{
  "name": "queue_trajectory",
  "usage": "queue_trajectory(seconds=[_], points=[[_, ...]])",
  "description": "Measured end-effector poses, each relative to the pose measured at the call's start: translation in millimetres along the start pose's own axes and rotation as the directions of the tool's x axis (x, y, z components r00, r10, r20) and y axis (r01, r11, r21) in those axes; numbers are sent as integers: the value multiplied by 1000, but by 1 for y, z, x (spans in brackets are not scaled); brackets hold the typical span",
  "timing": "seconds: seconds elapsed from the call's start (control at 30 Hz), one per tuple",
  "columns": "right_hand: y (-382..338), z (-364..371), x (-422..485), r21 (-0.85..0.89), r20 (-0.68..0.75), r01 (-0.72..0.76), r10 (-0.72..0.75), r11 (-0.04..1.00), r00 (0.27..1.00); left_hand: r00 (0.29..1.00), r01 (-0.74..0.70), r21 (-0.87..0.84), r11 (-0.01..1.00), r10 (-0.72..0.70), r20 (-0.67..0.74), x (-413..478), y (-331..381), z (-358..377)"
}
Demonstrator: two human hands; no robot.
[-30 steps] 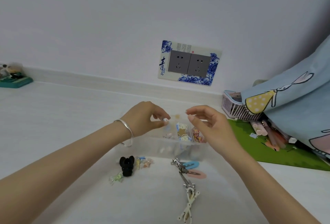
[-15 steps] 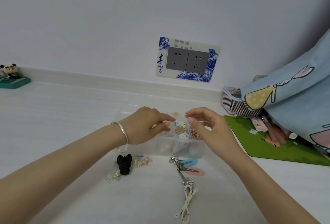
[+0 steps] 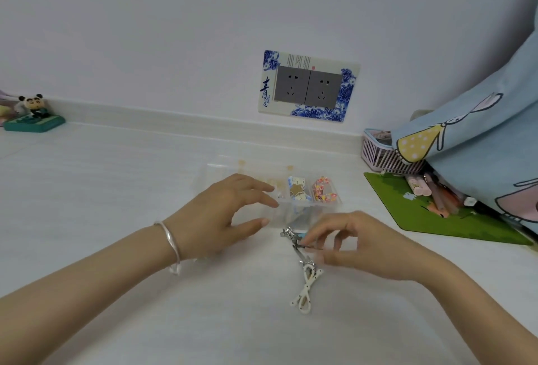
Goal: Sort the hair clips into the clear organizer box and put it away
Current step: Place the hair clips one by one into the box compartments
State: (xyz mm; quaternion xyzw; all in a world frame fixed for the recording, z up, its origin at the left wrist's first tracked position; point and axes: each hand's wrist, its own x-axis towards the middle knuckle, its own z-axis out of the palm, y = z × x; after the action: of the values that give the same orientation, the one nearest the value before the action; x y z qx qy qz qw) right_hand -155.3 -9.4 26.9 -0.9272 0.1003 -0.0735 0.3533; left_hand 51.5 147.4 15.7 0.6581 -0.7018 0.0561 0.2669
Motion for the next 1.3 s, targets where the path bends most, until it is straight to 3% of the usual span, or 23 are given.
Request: queue_trajectory(seconds=[0.07, 0.47, 0.6, 0.73, 0.87, 0.97, 1.17, 1.3], points=[[3, 6, -7, -49, 62, 5, -2, 999, 998, 1000, -12, -9, 1000, 12, -4, -5, 5, 4], [3, 18, -13, -97, 10, -69, 71, 993, 997, 999, 40, -12, 999, -40, -25, -16, 1, -1], [-6, 14, -3, 136, -3, -56, 57, 989, 998, 989, 128, -26, 991, -129, -67, -15, -16, -9], [-16, 5, 19, 290, -152, -6, 52, 957, 987, 985, 156, -22, 988, -157, -64, -11, -29, -6], [-24, -11, 45, 279, -331, 67, 31, 958, 943, 977, 199, -37, 979, -201, -71, -3, -39, -5], [-27, -24, 63, 264, -387, 59, 49, 963, 921, 974, 214, -44, 976, -216, -68, 4, -43, -3], [-29, -28, 103, 101, -353, 59, -19, 993, 935, 951, 281, -88, 956, -290, -104, 7, -49, -1], [-32, -22, 128, -92, -192, 40, -57, 995, 980, 947, 298, -74, 952, -305, -104, 6, -49, 0]])
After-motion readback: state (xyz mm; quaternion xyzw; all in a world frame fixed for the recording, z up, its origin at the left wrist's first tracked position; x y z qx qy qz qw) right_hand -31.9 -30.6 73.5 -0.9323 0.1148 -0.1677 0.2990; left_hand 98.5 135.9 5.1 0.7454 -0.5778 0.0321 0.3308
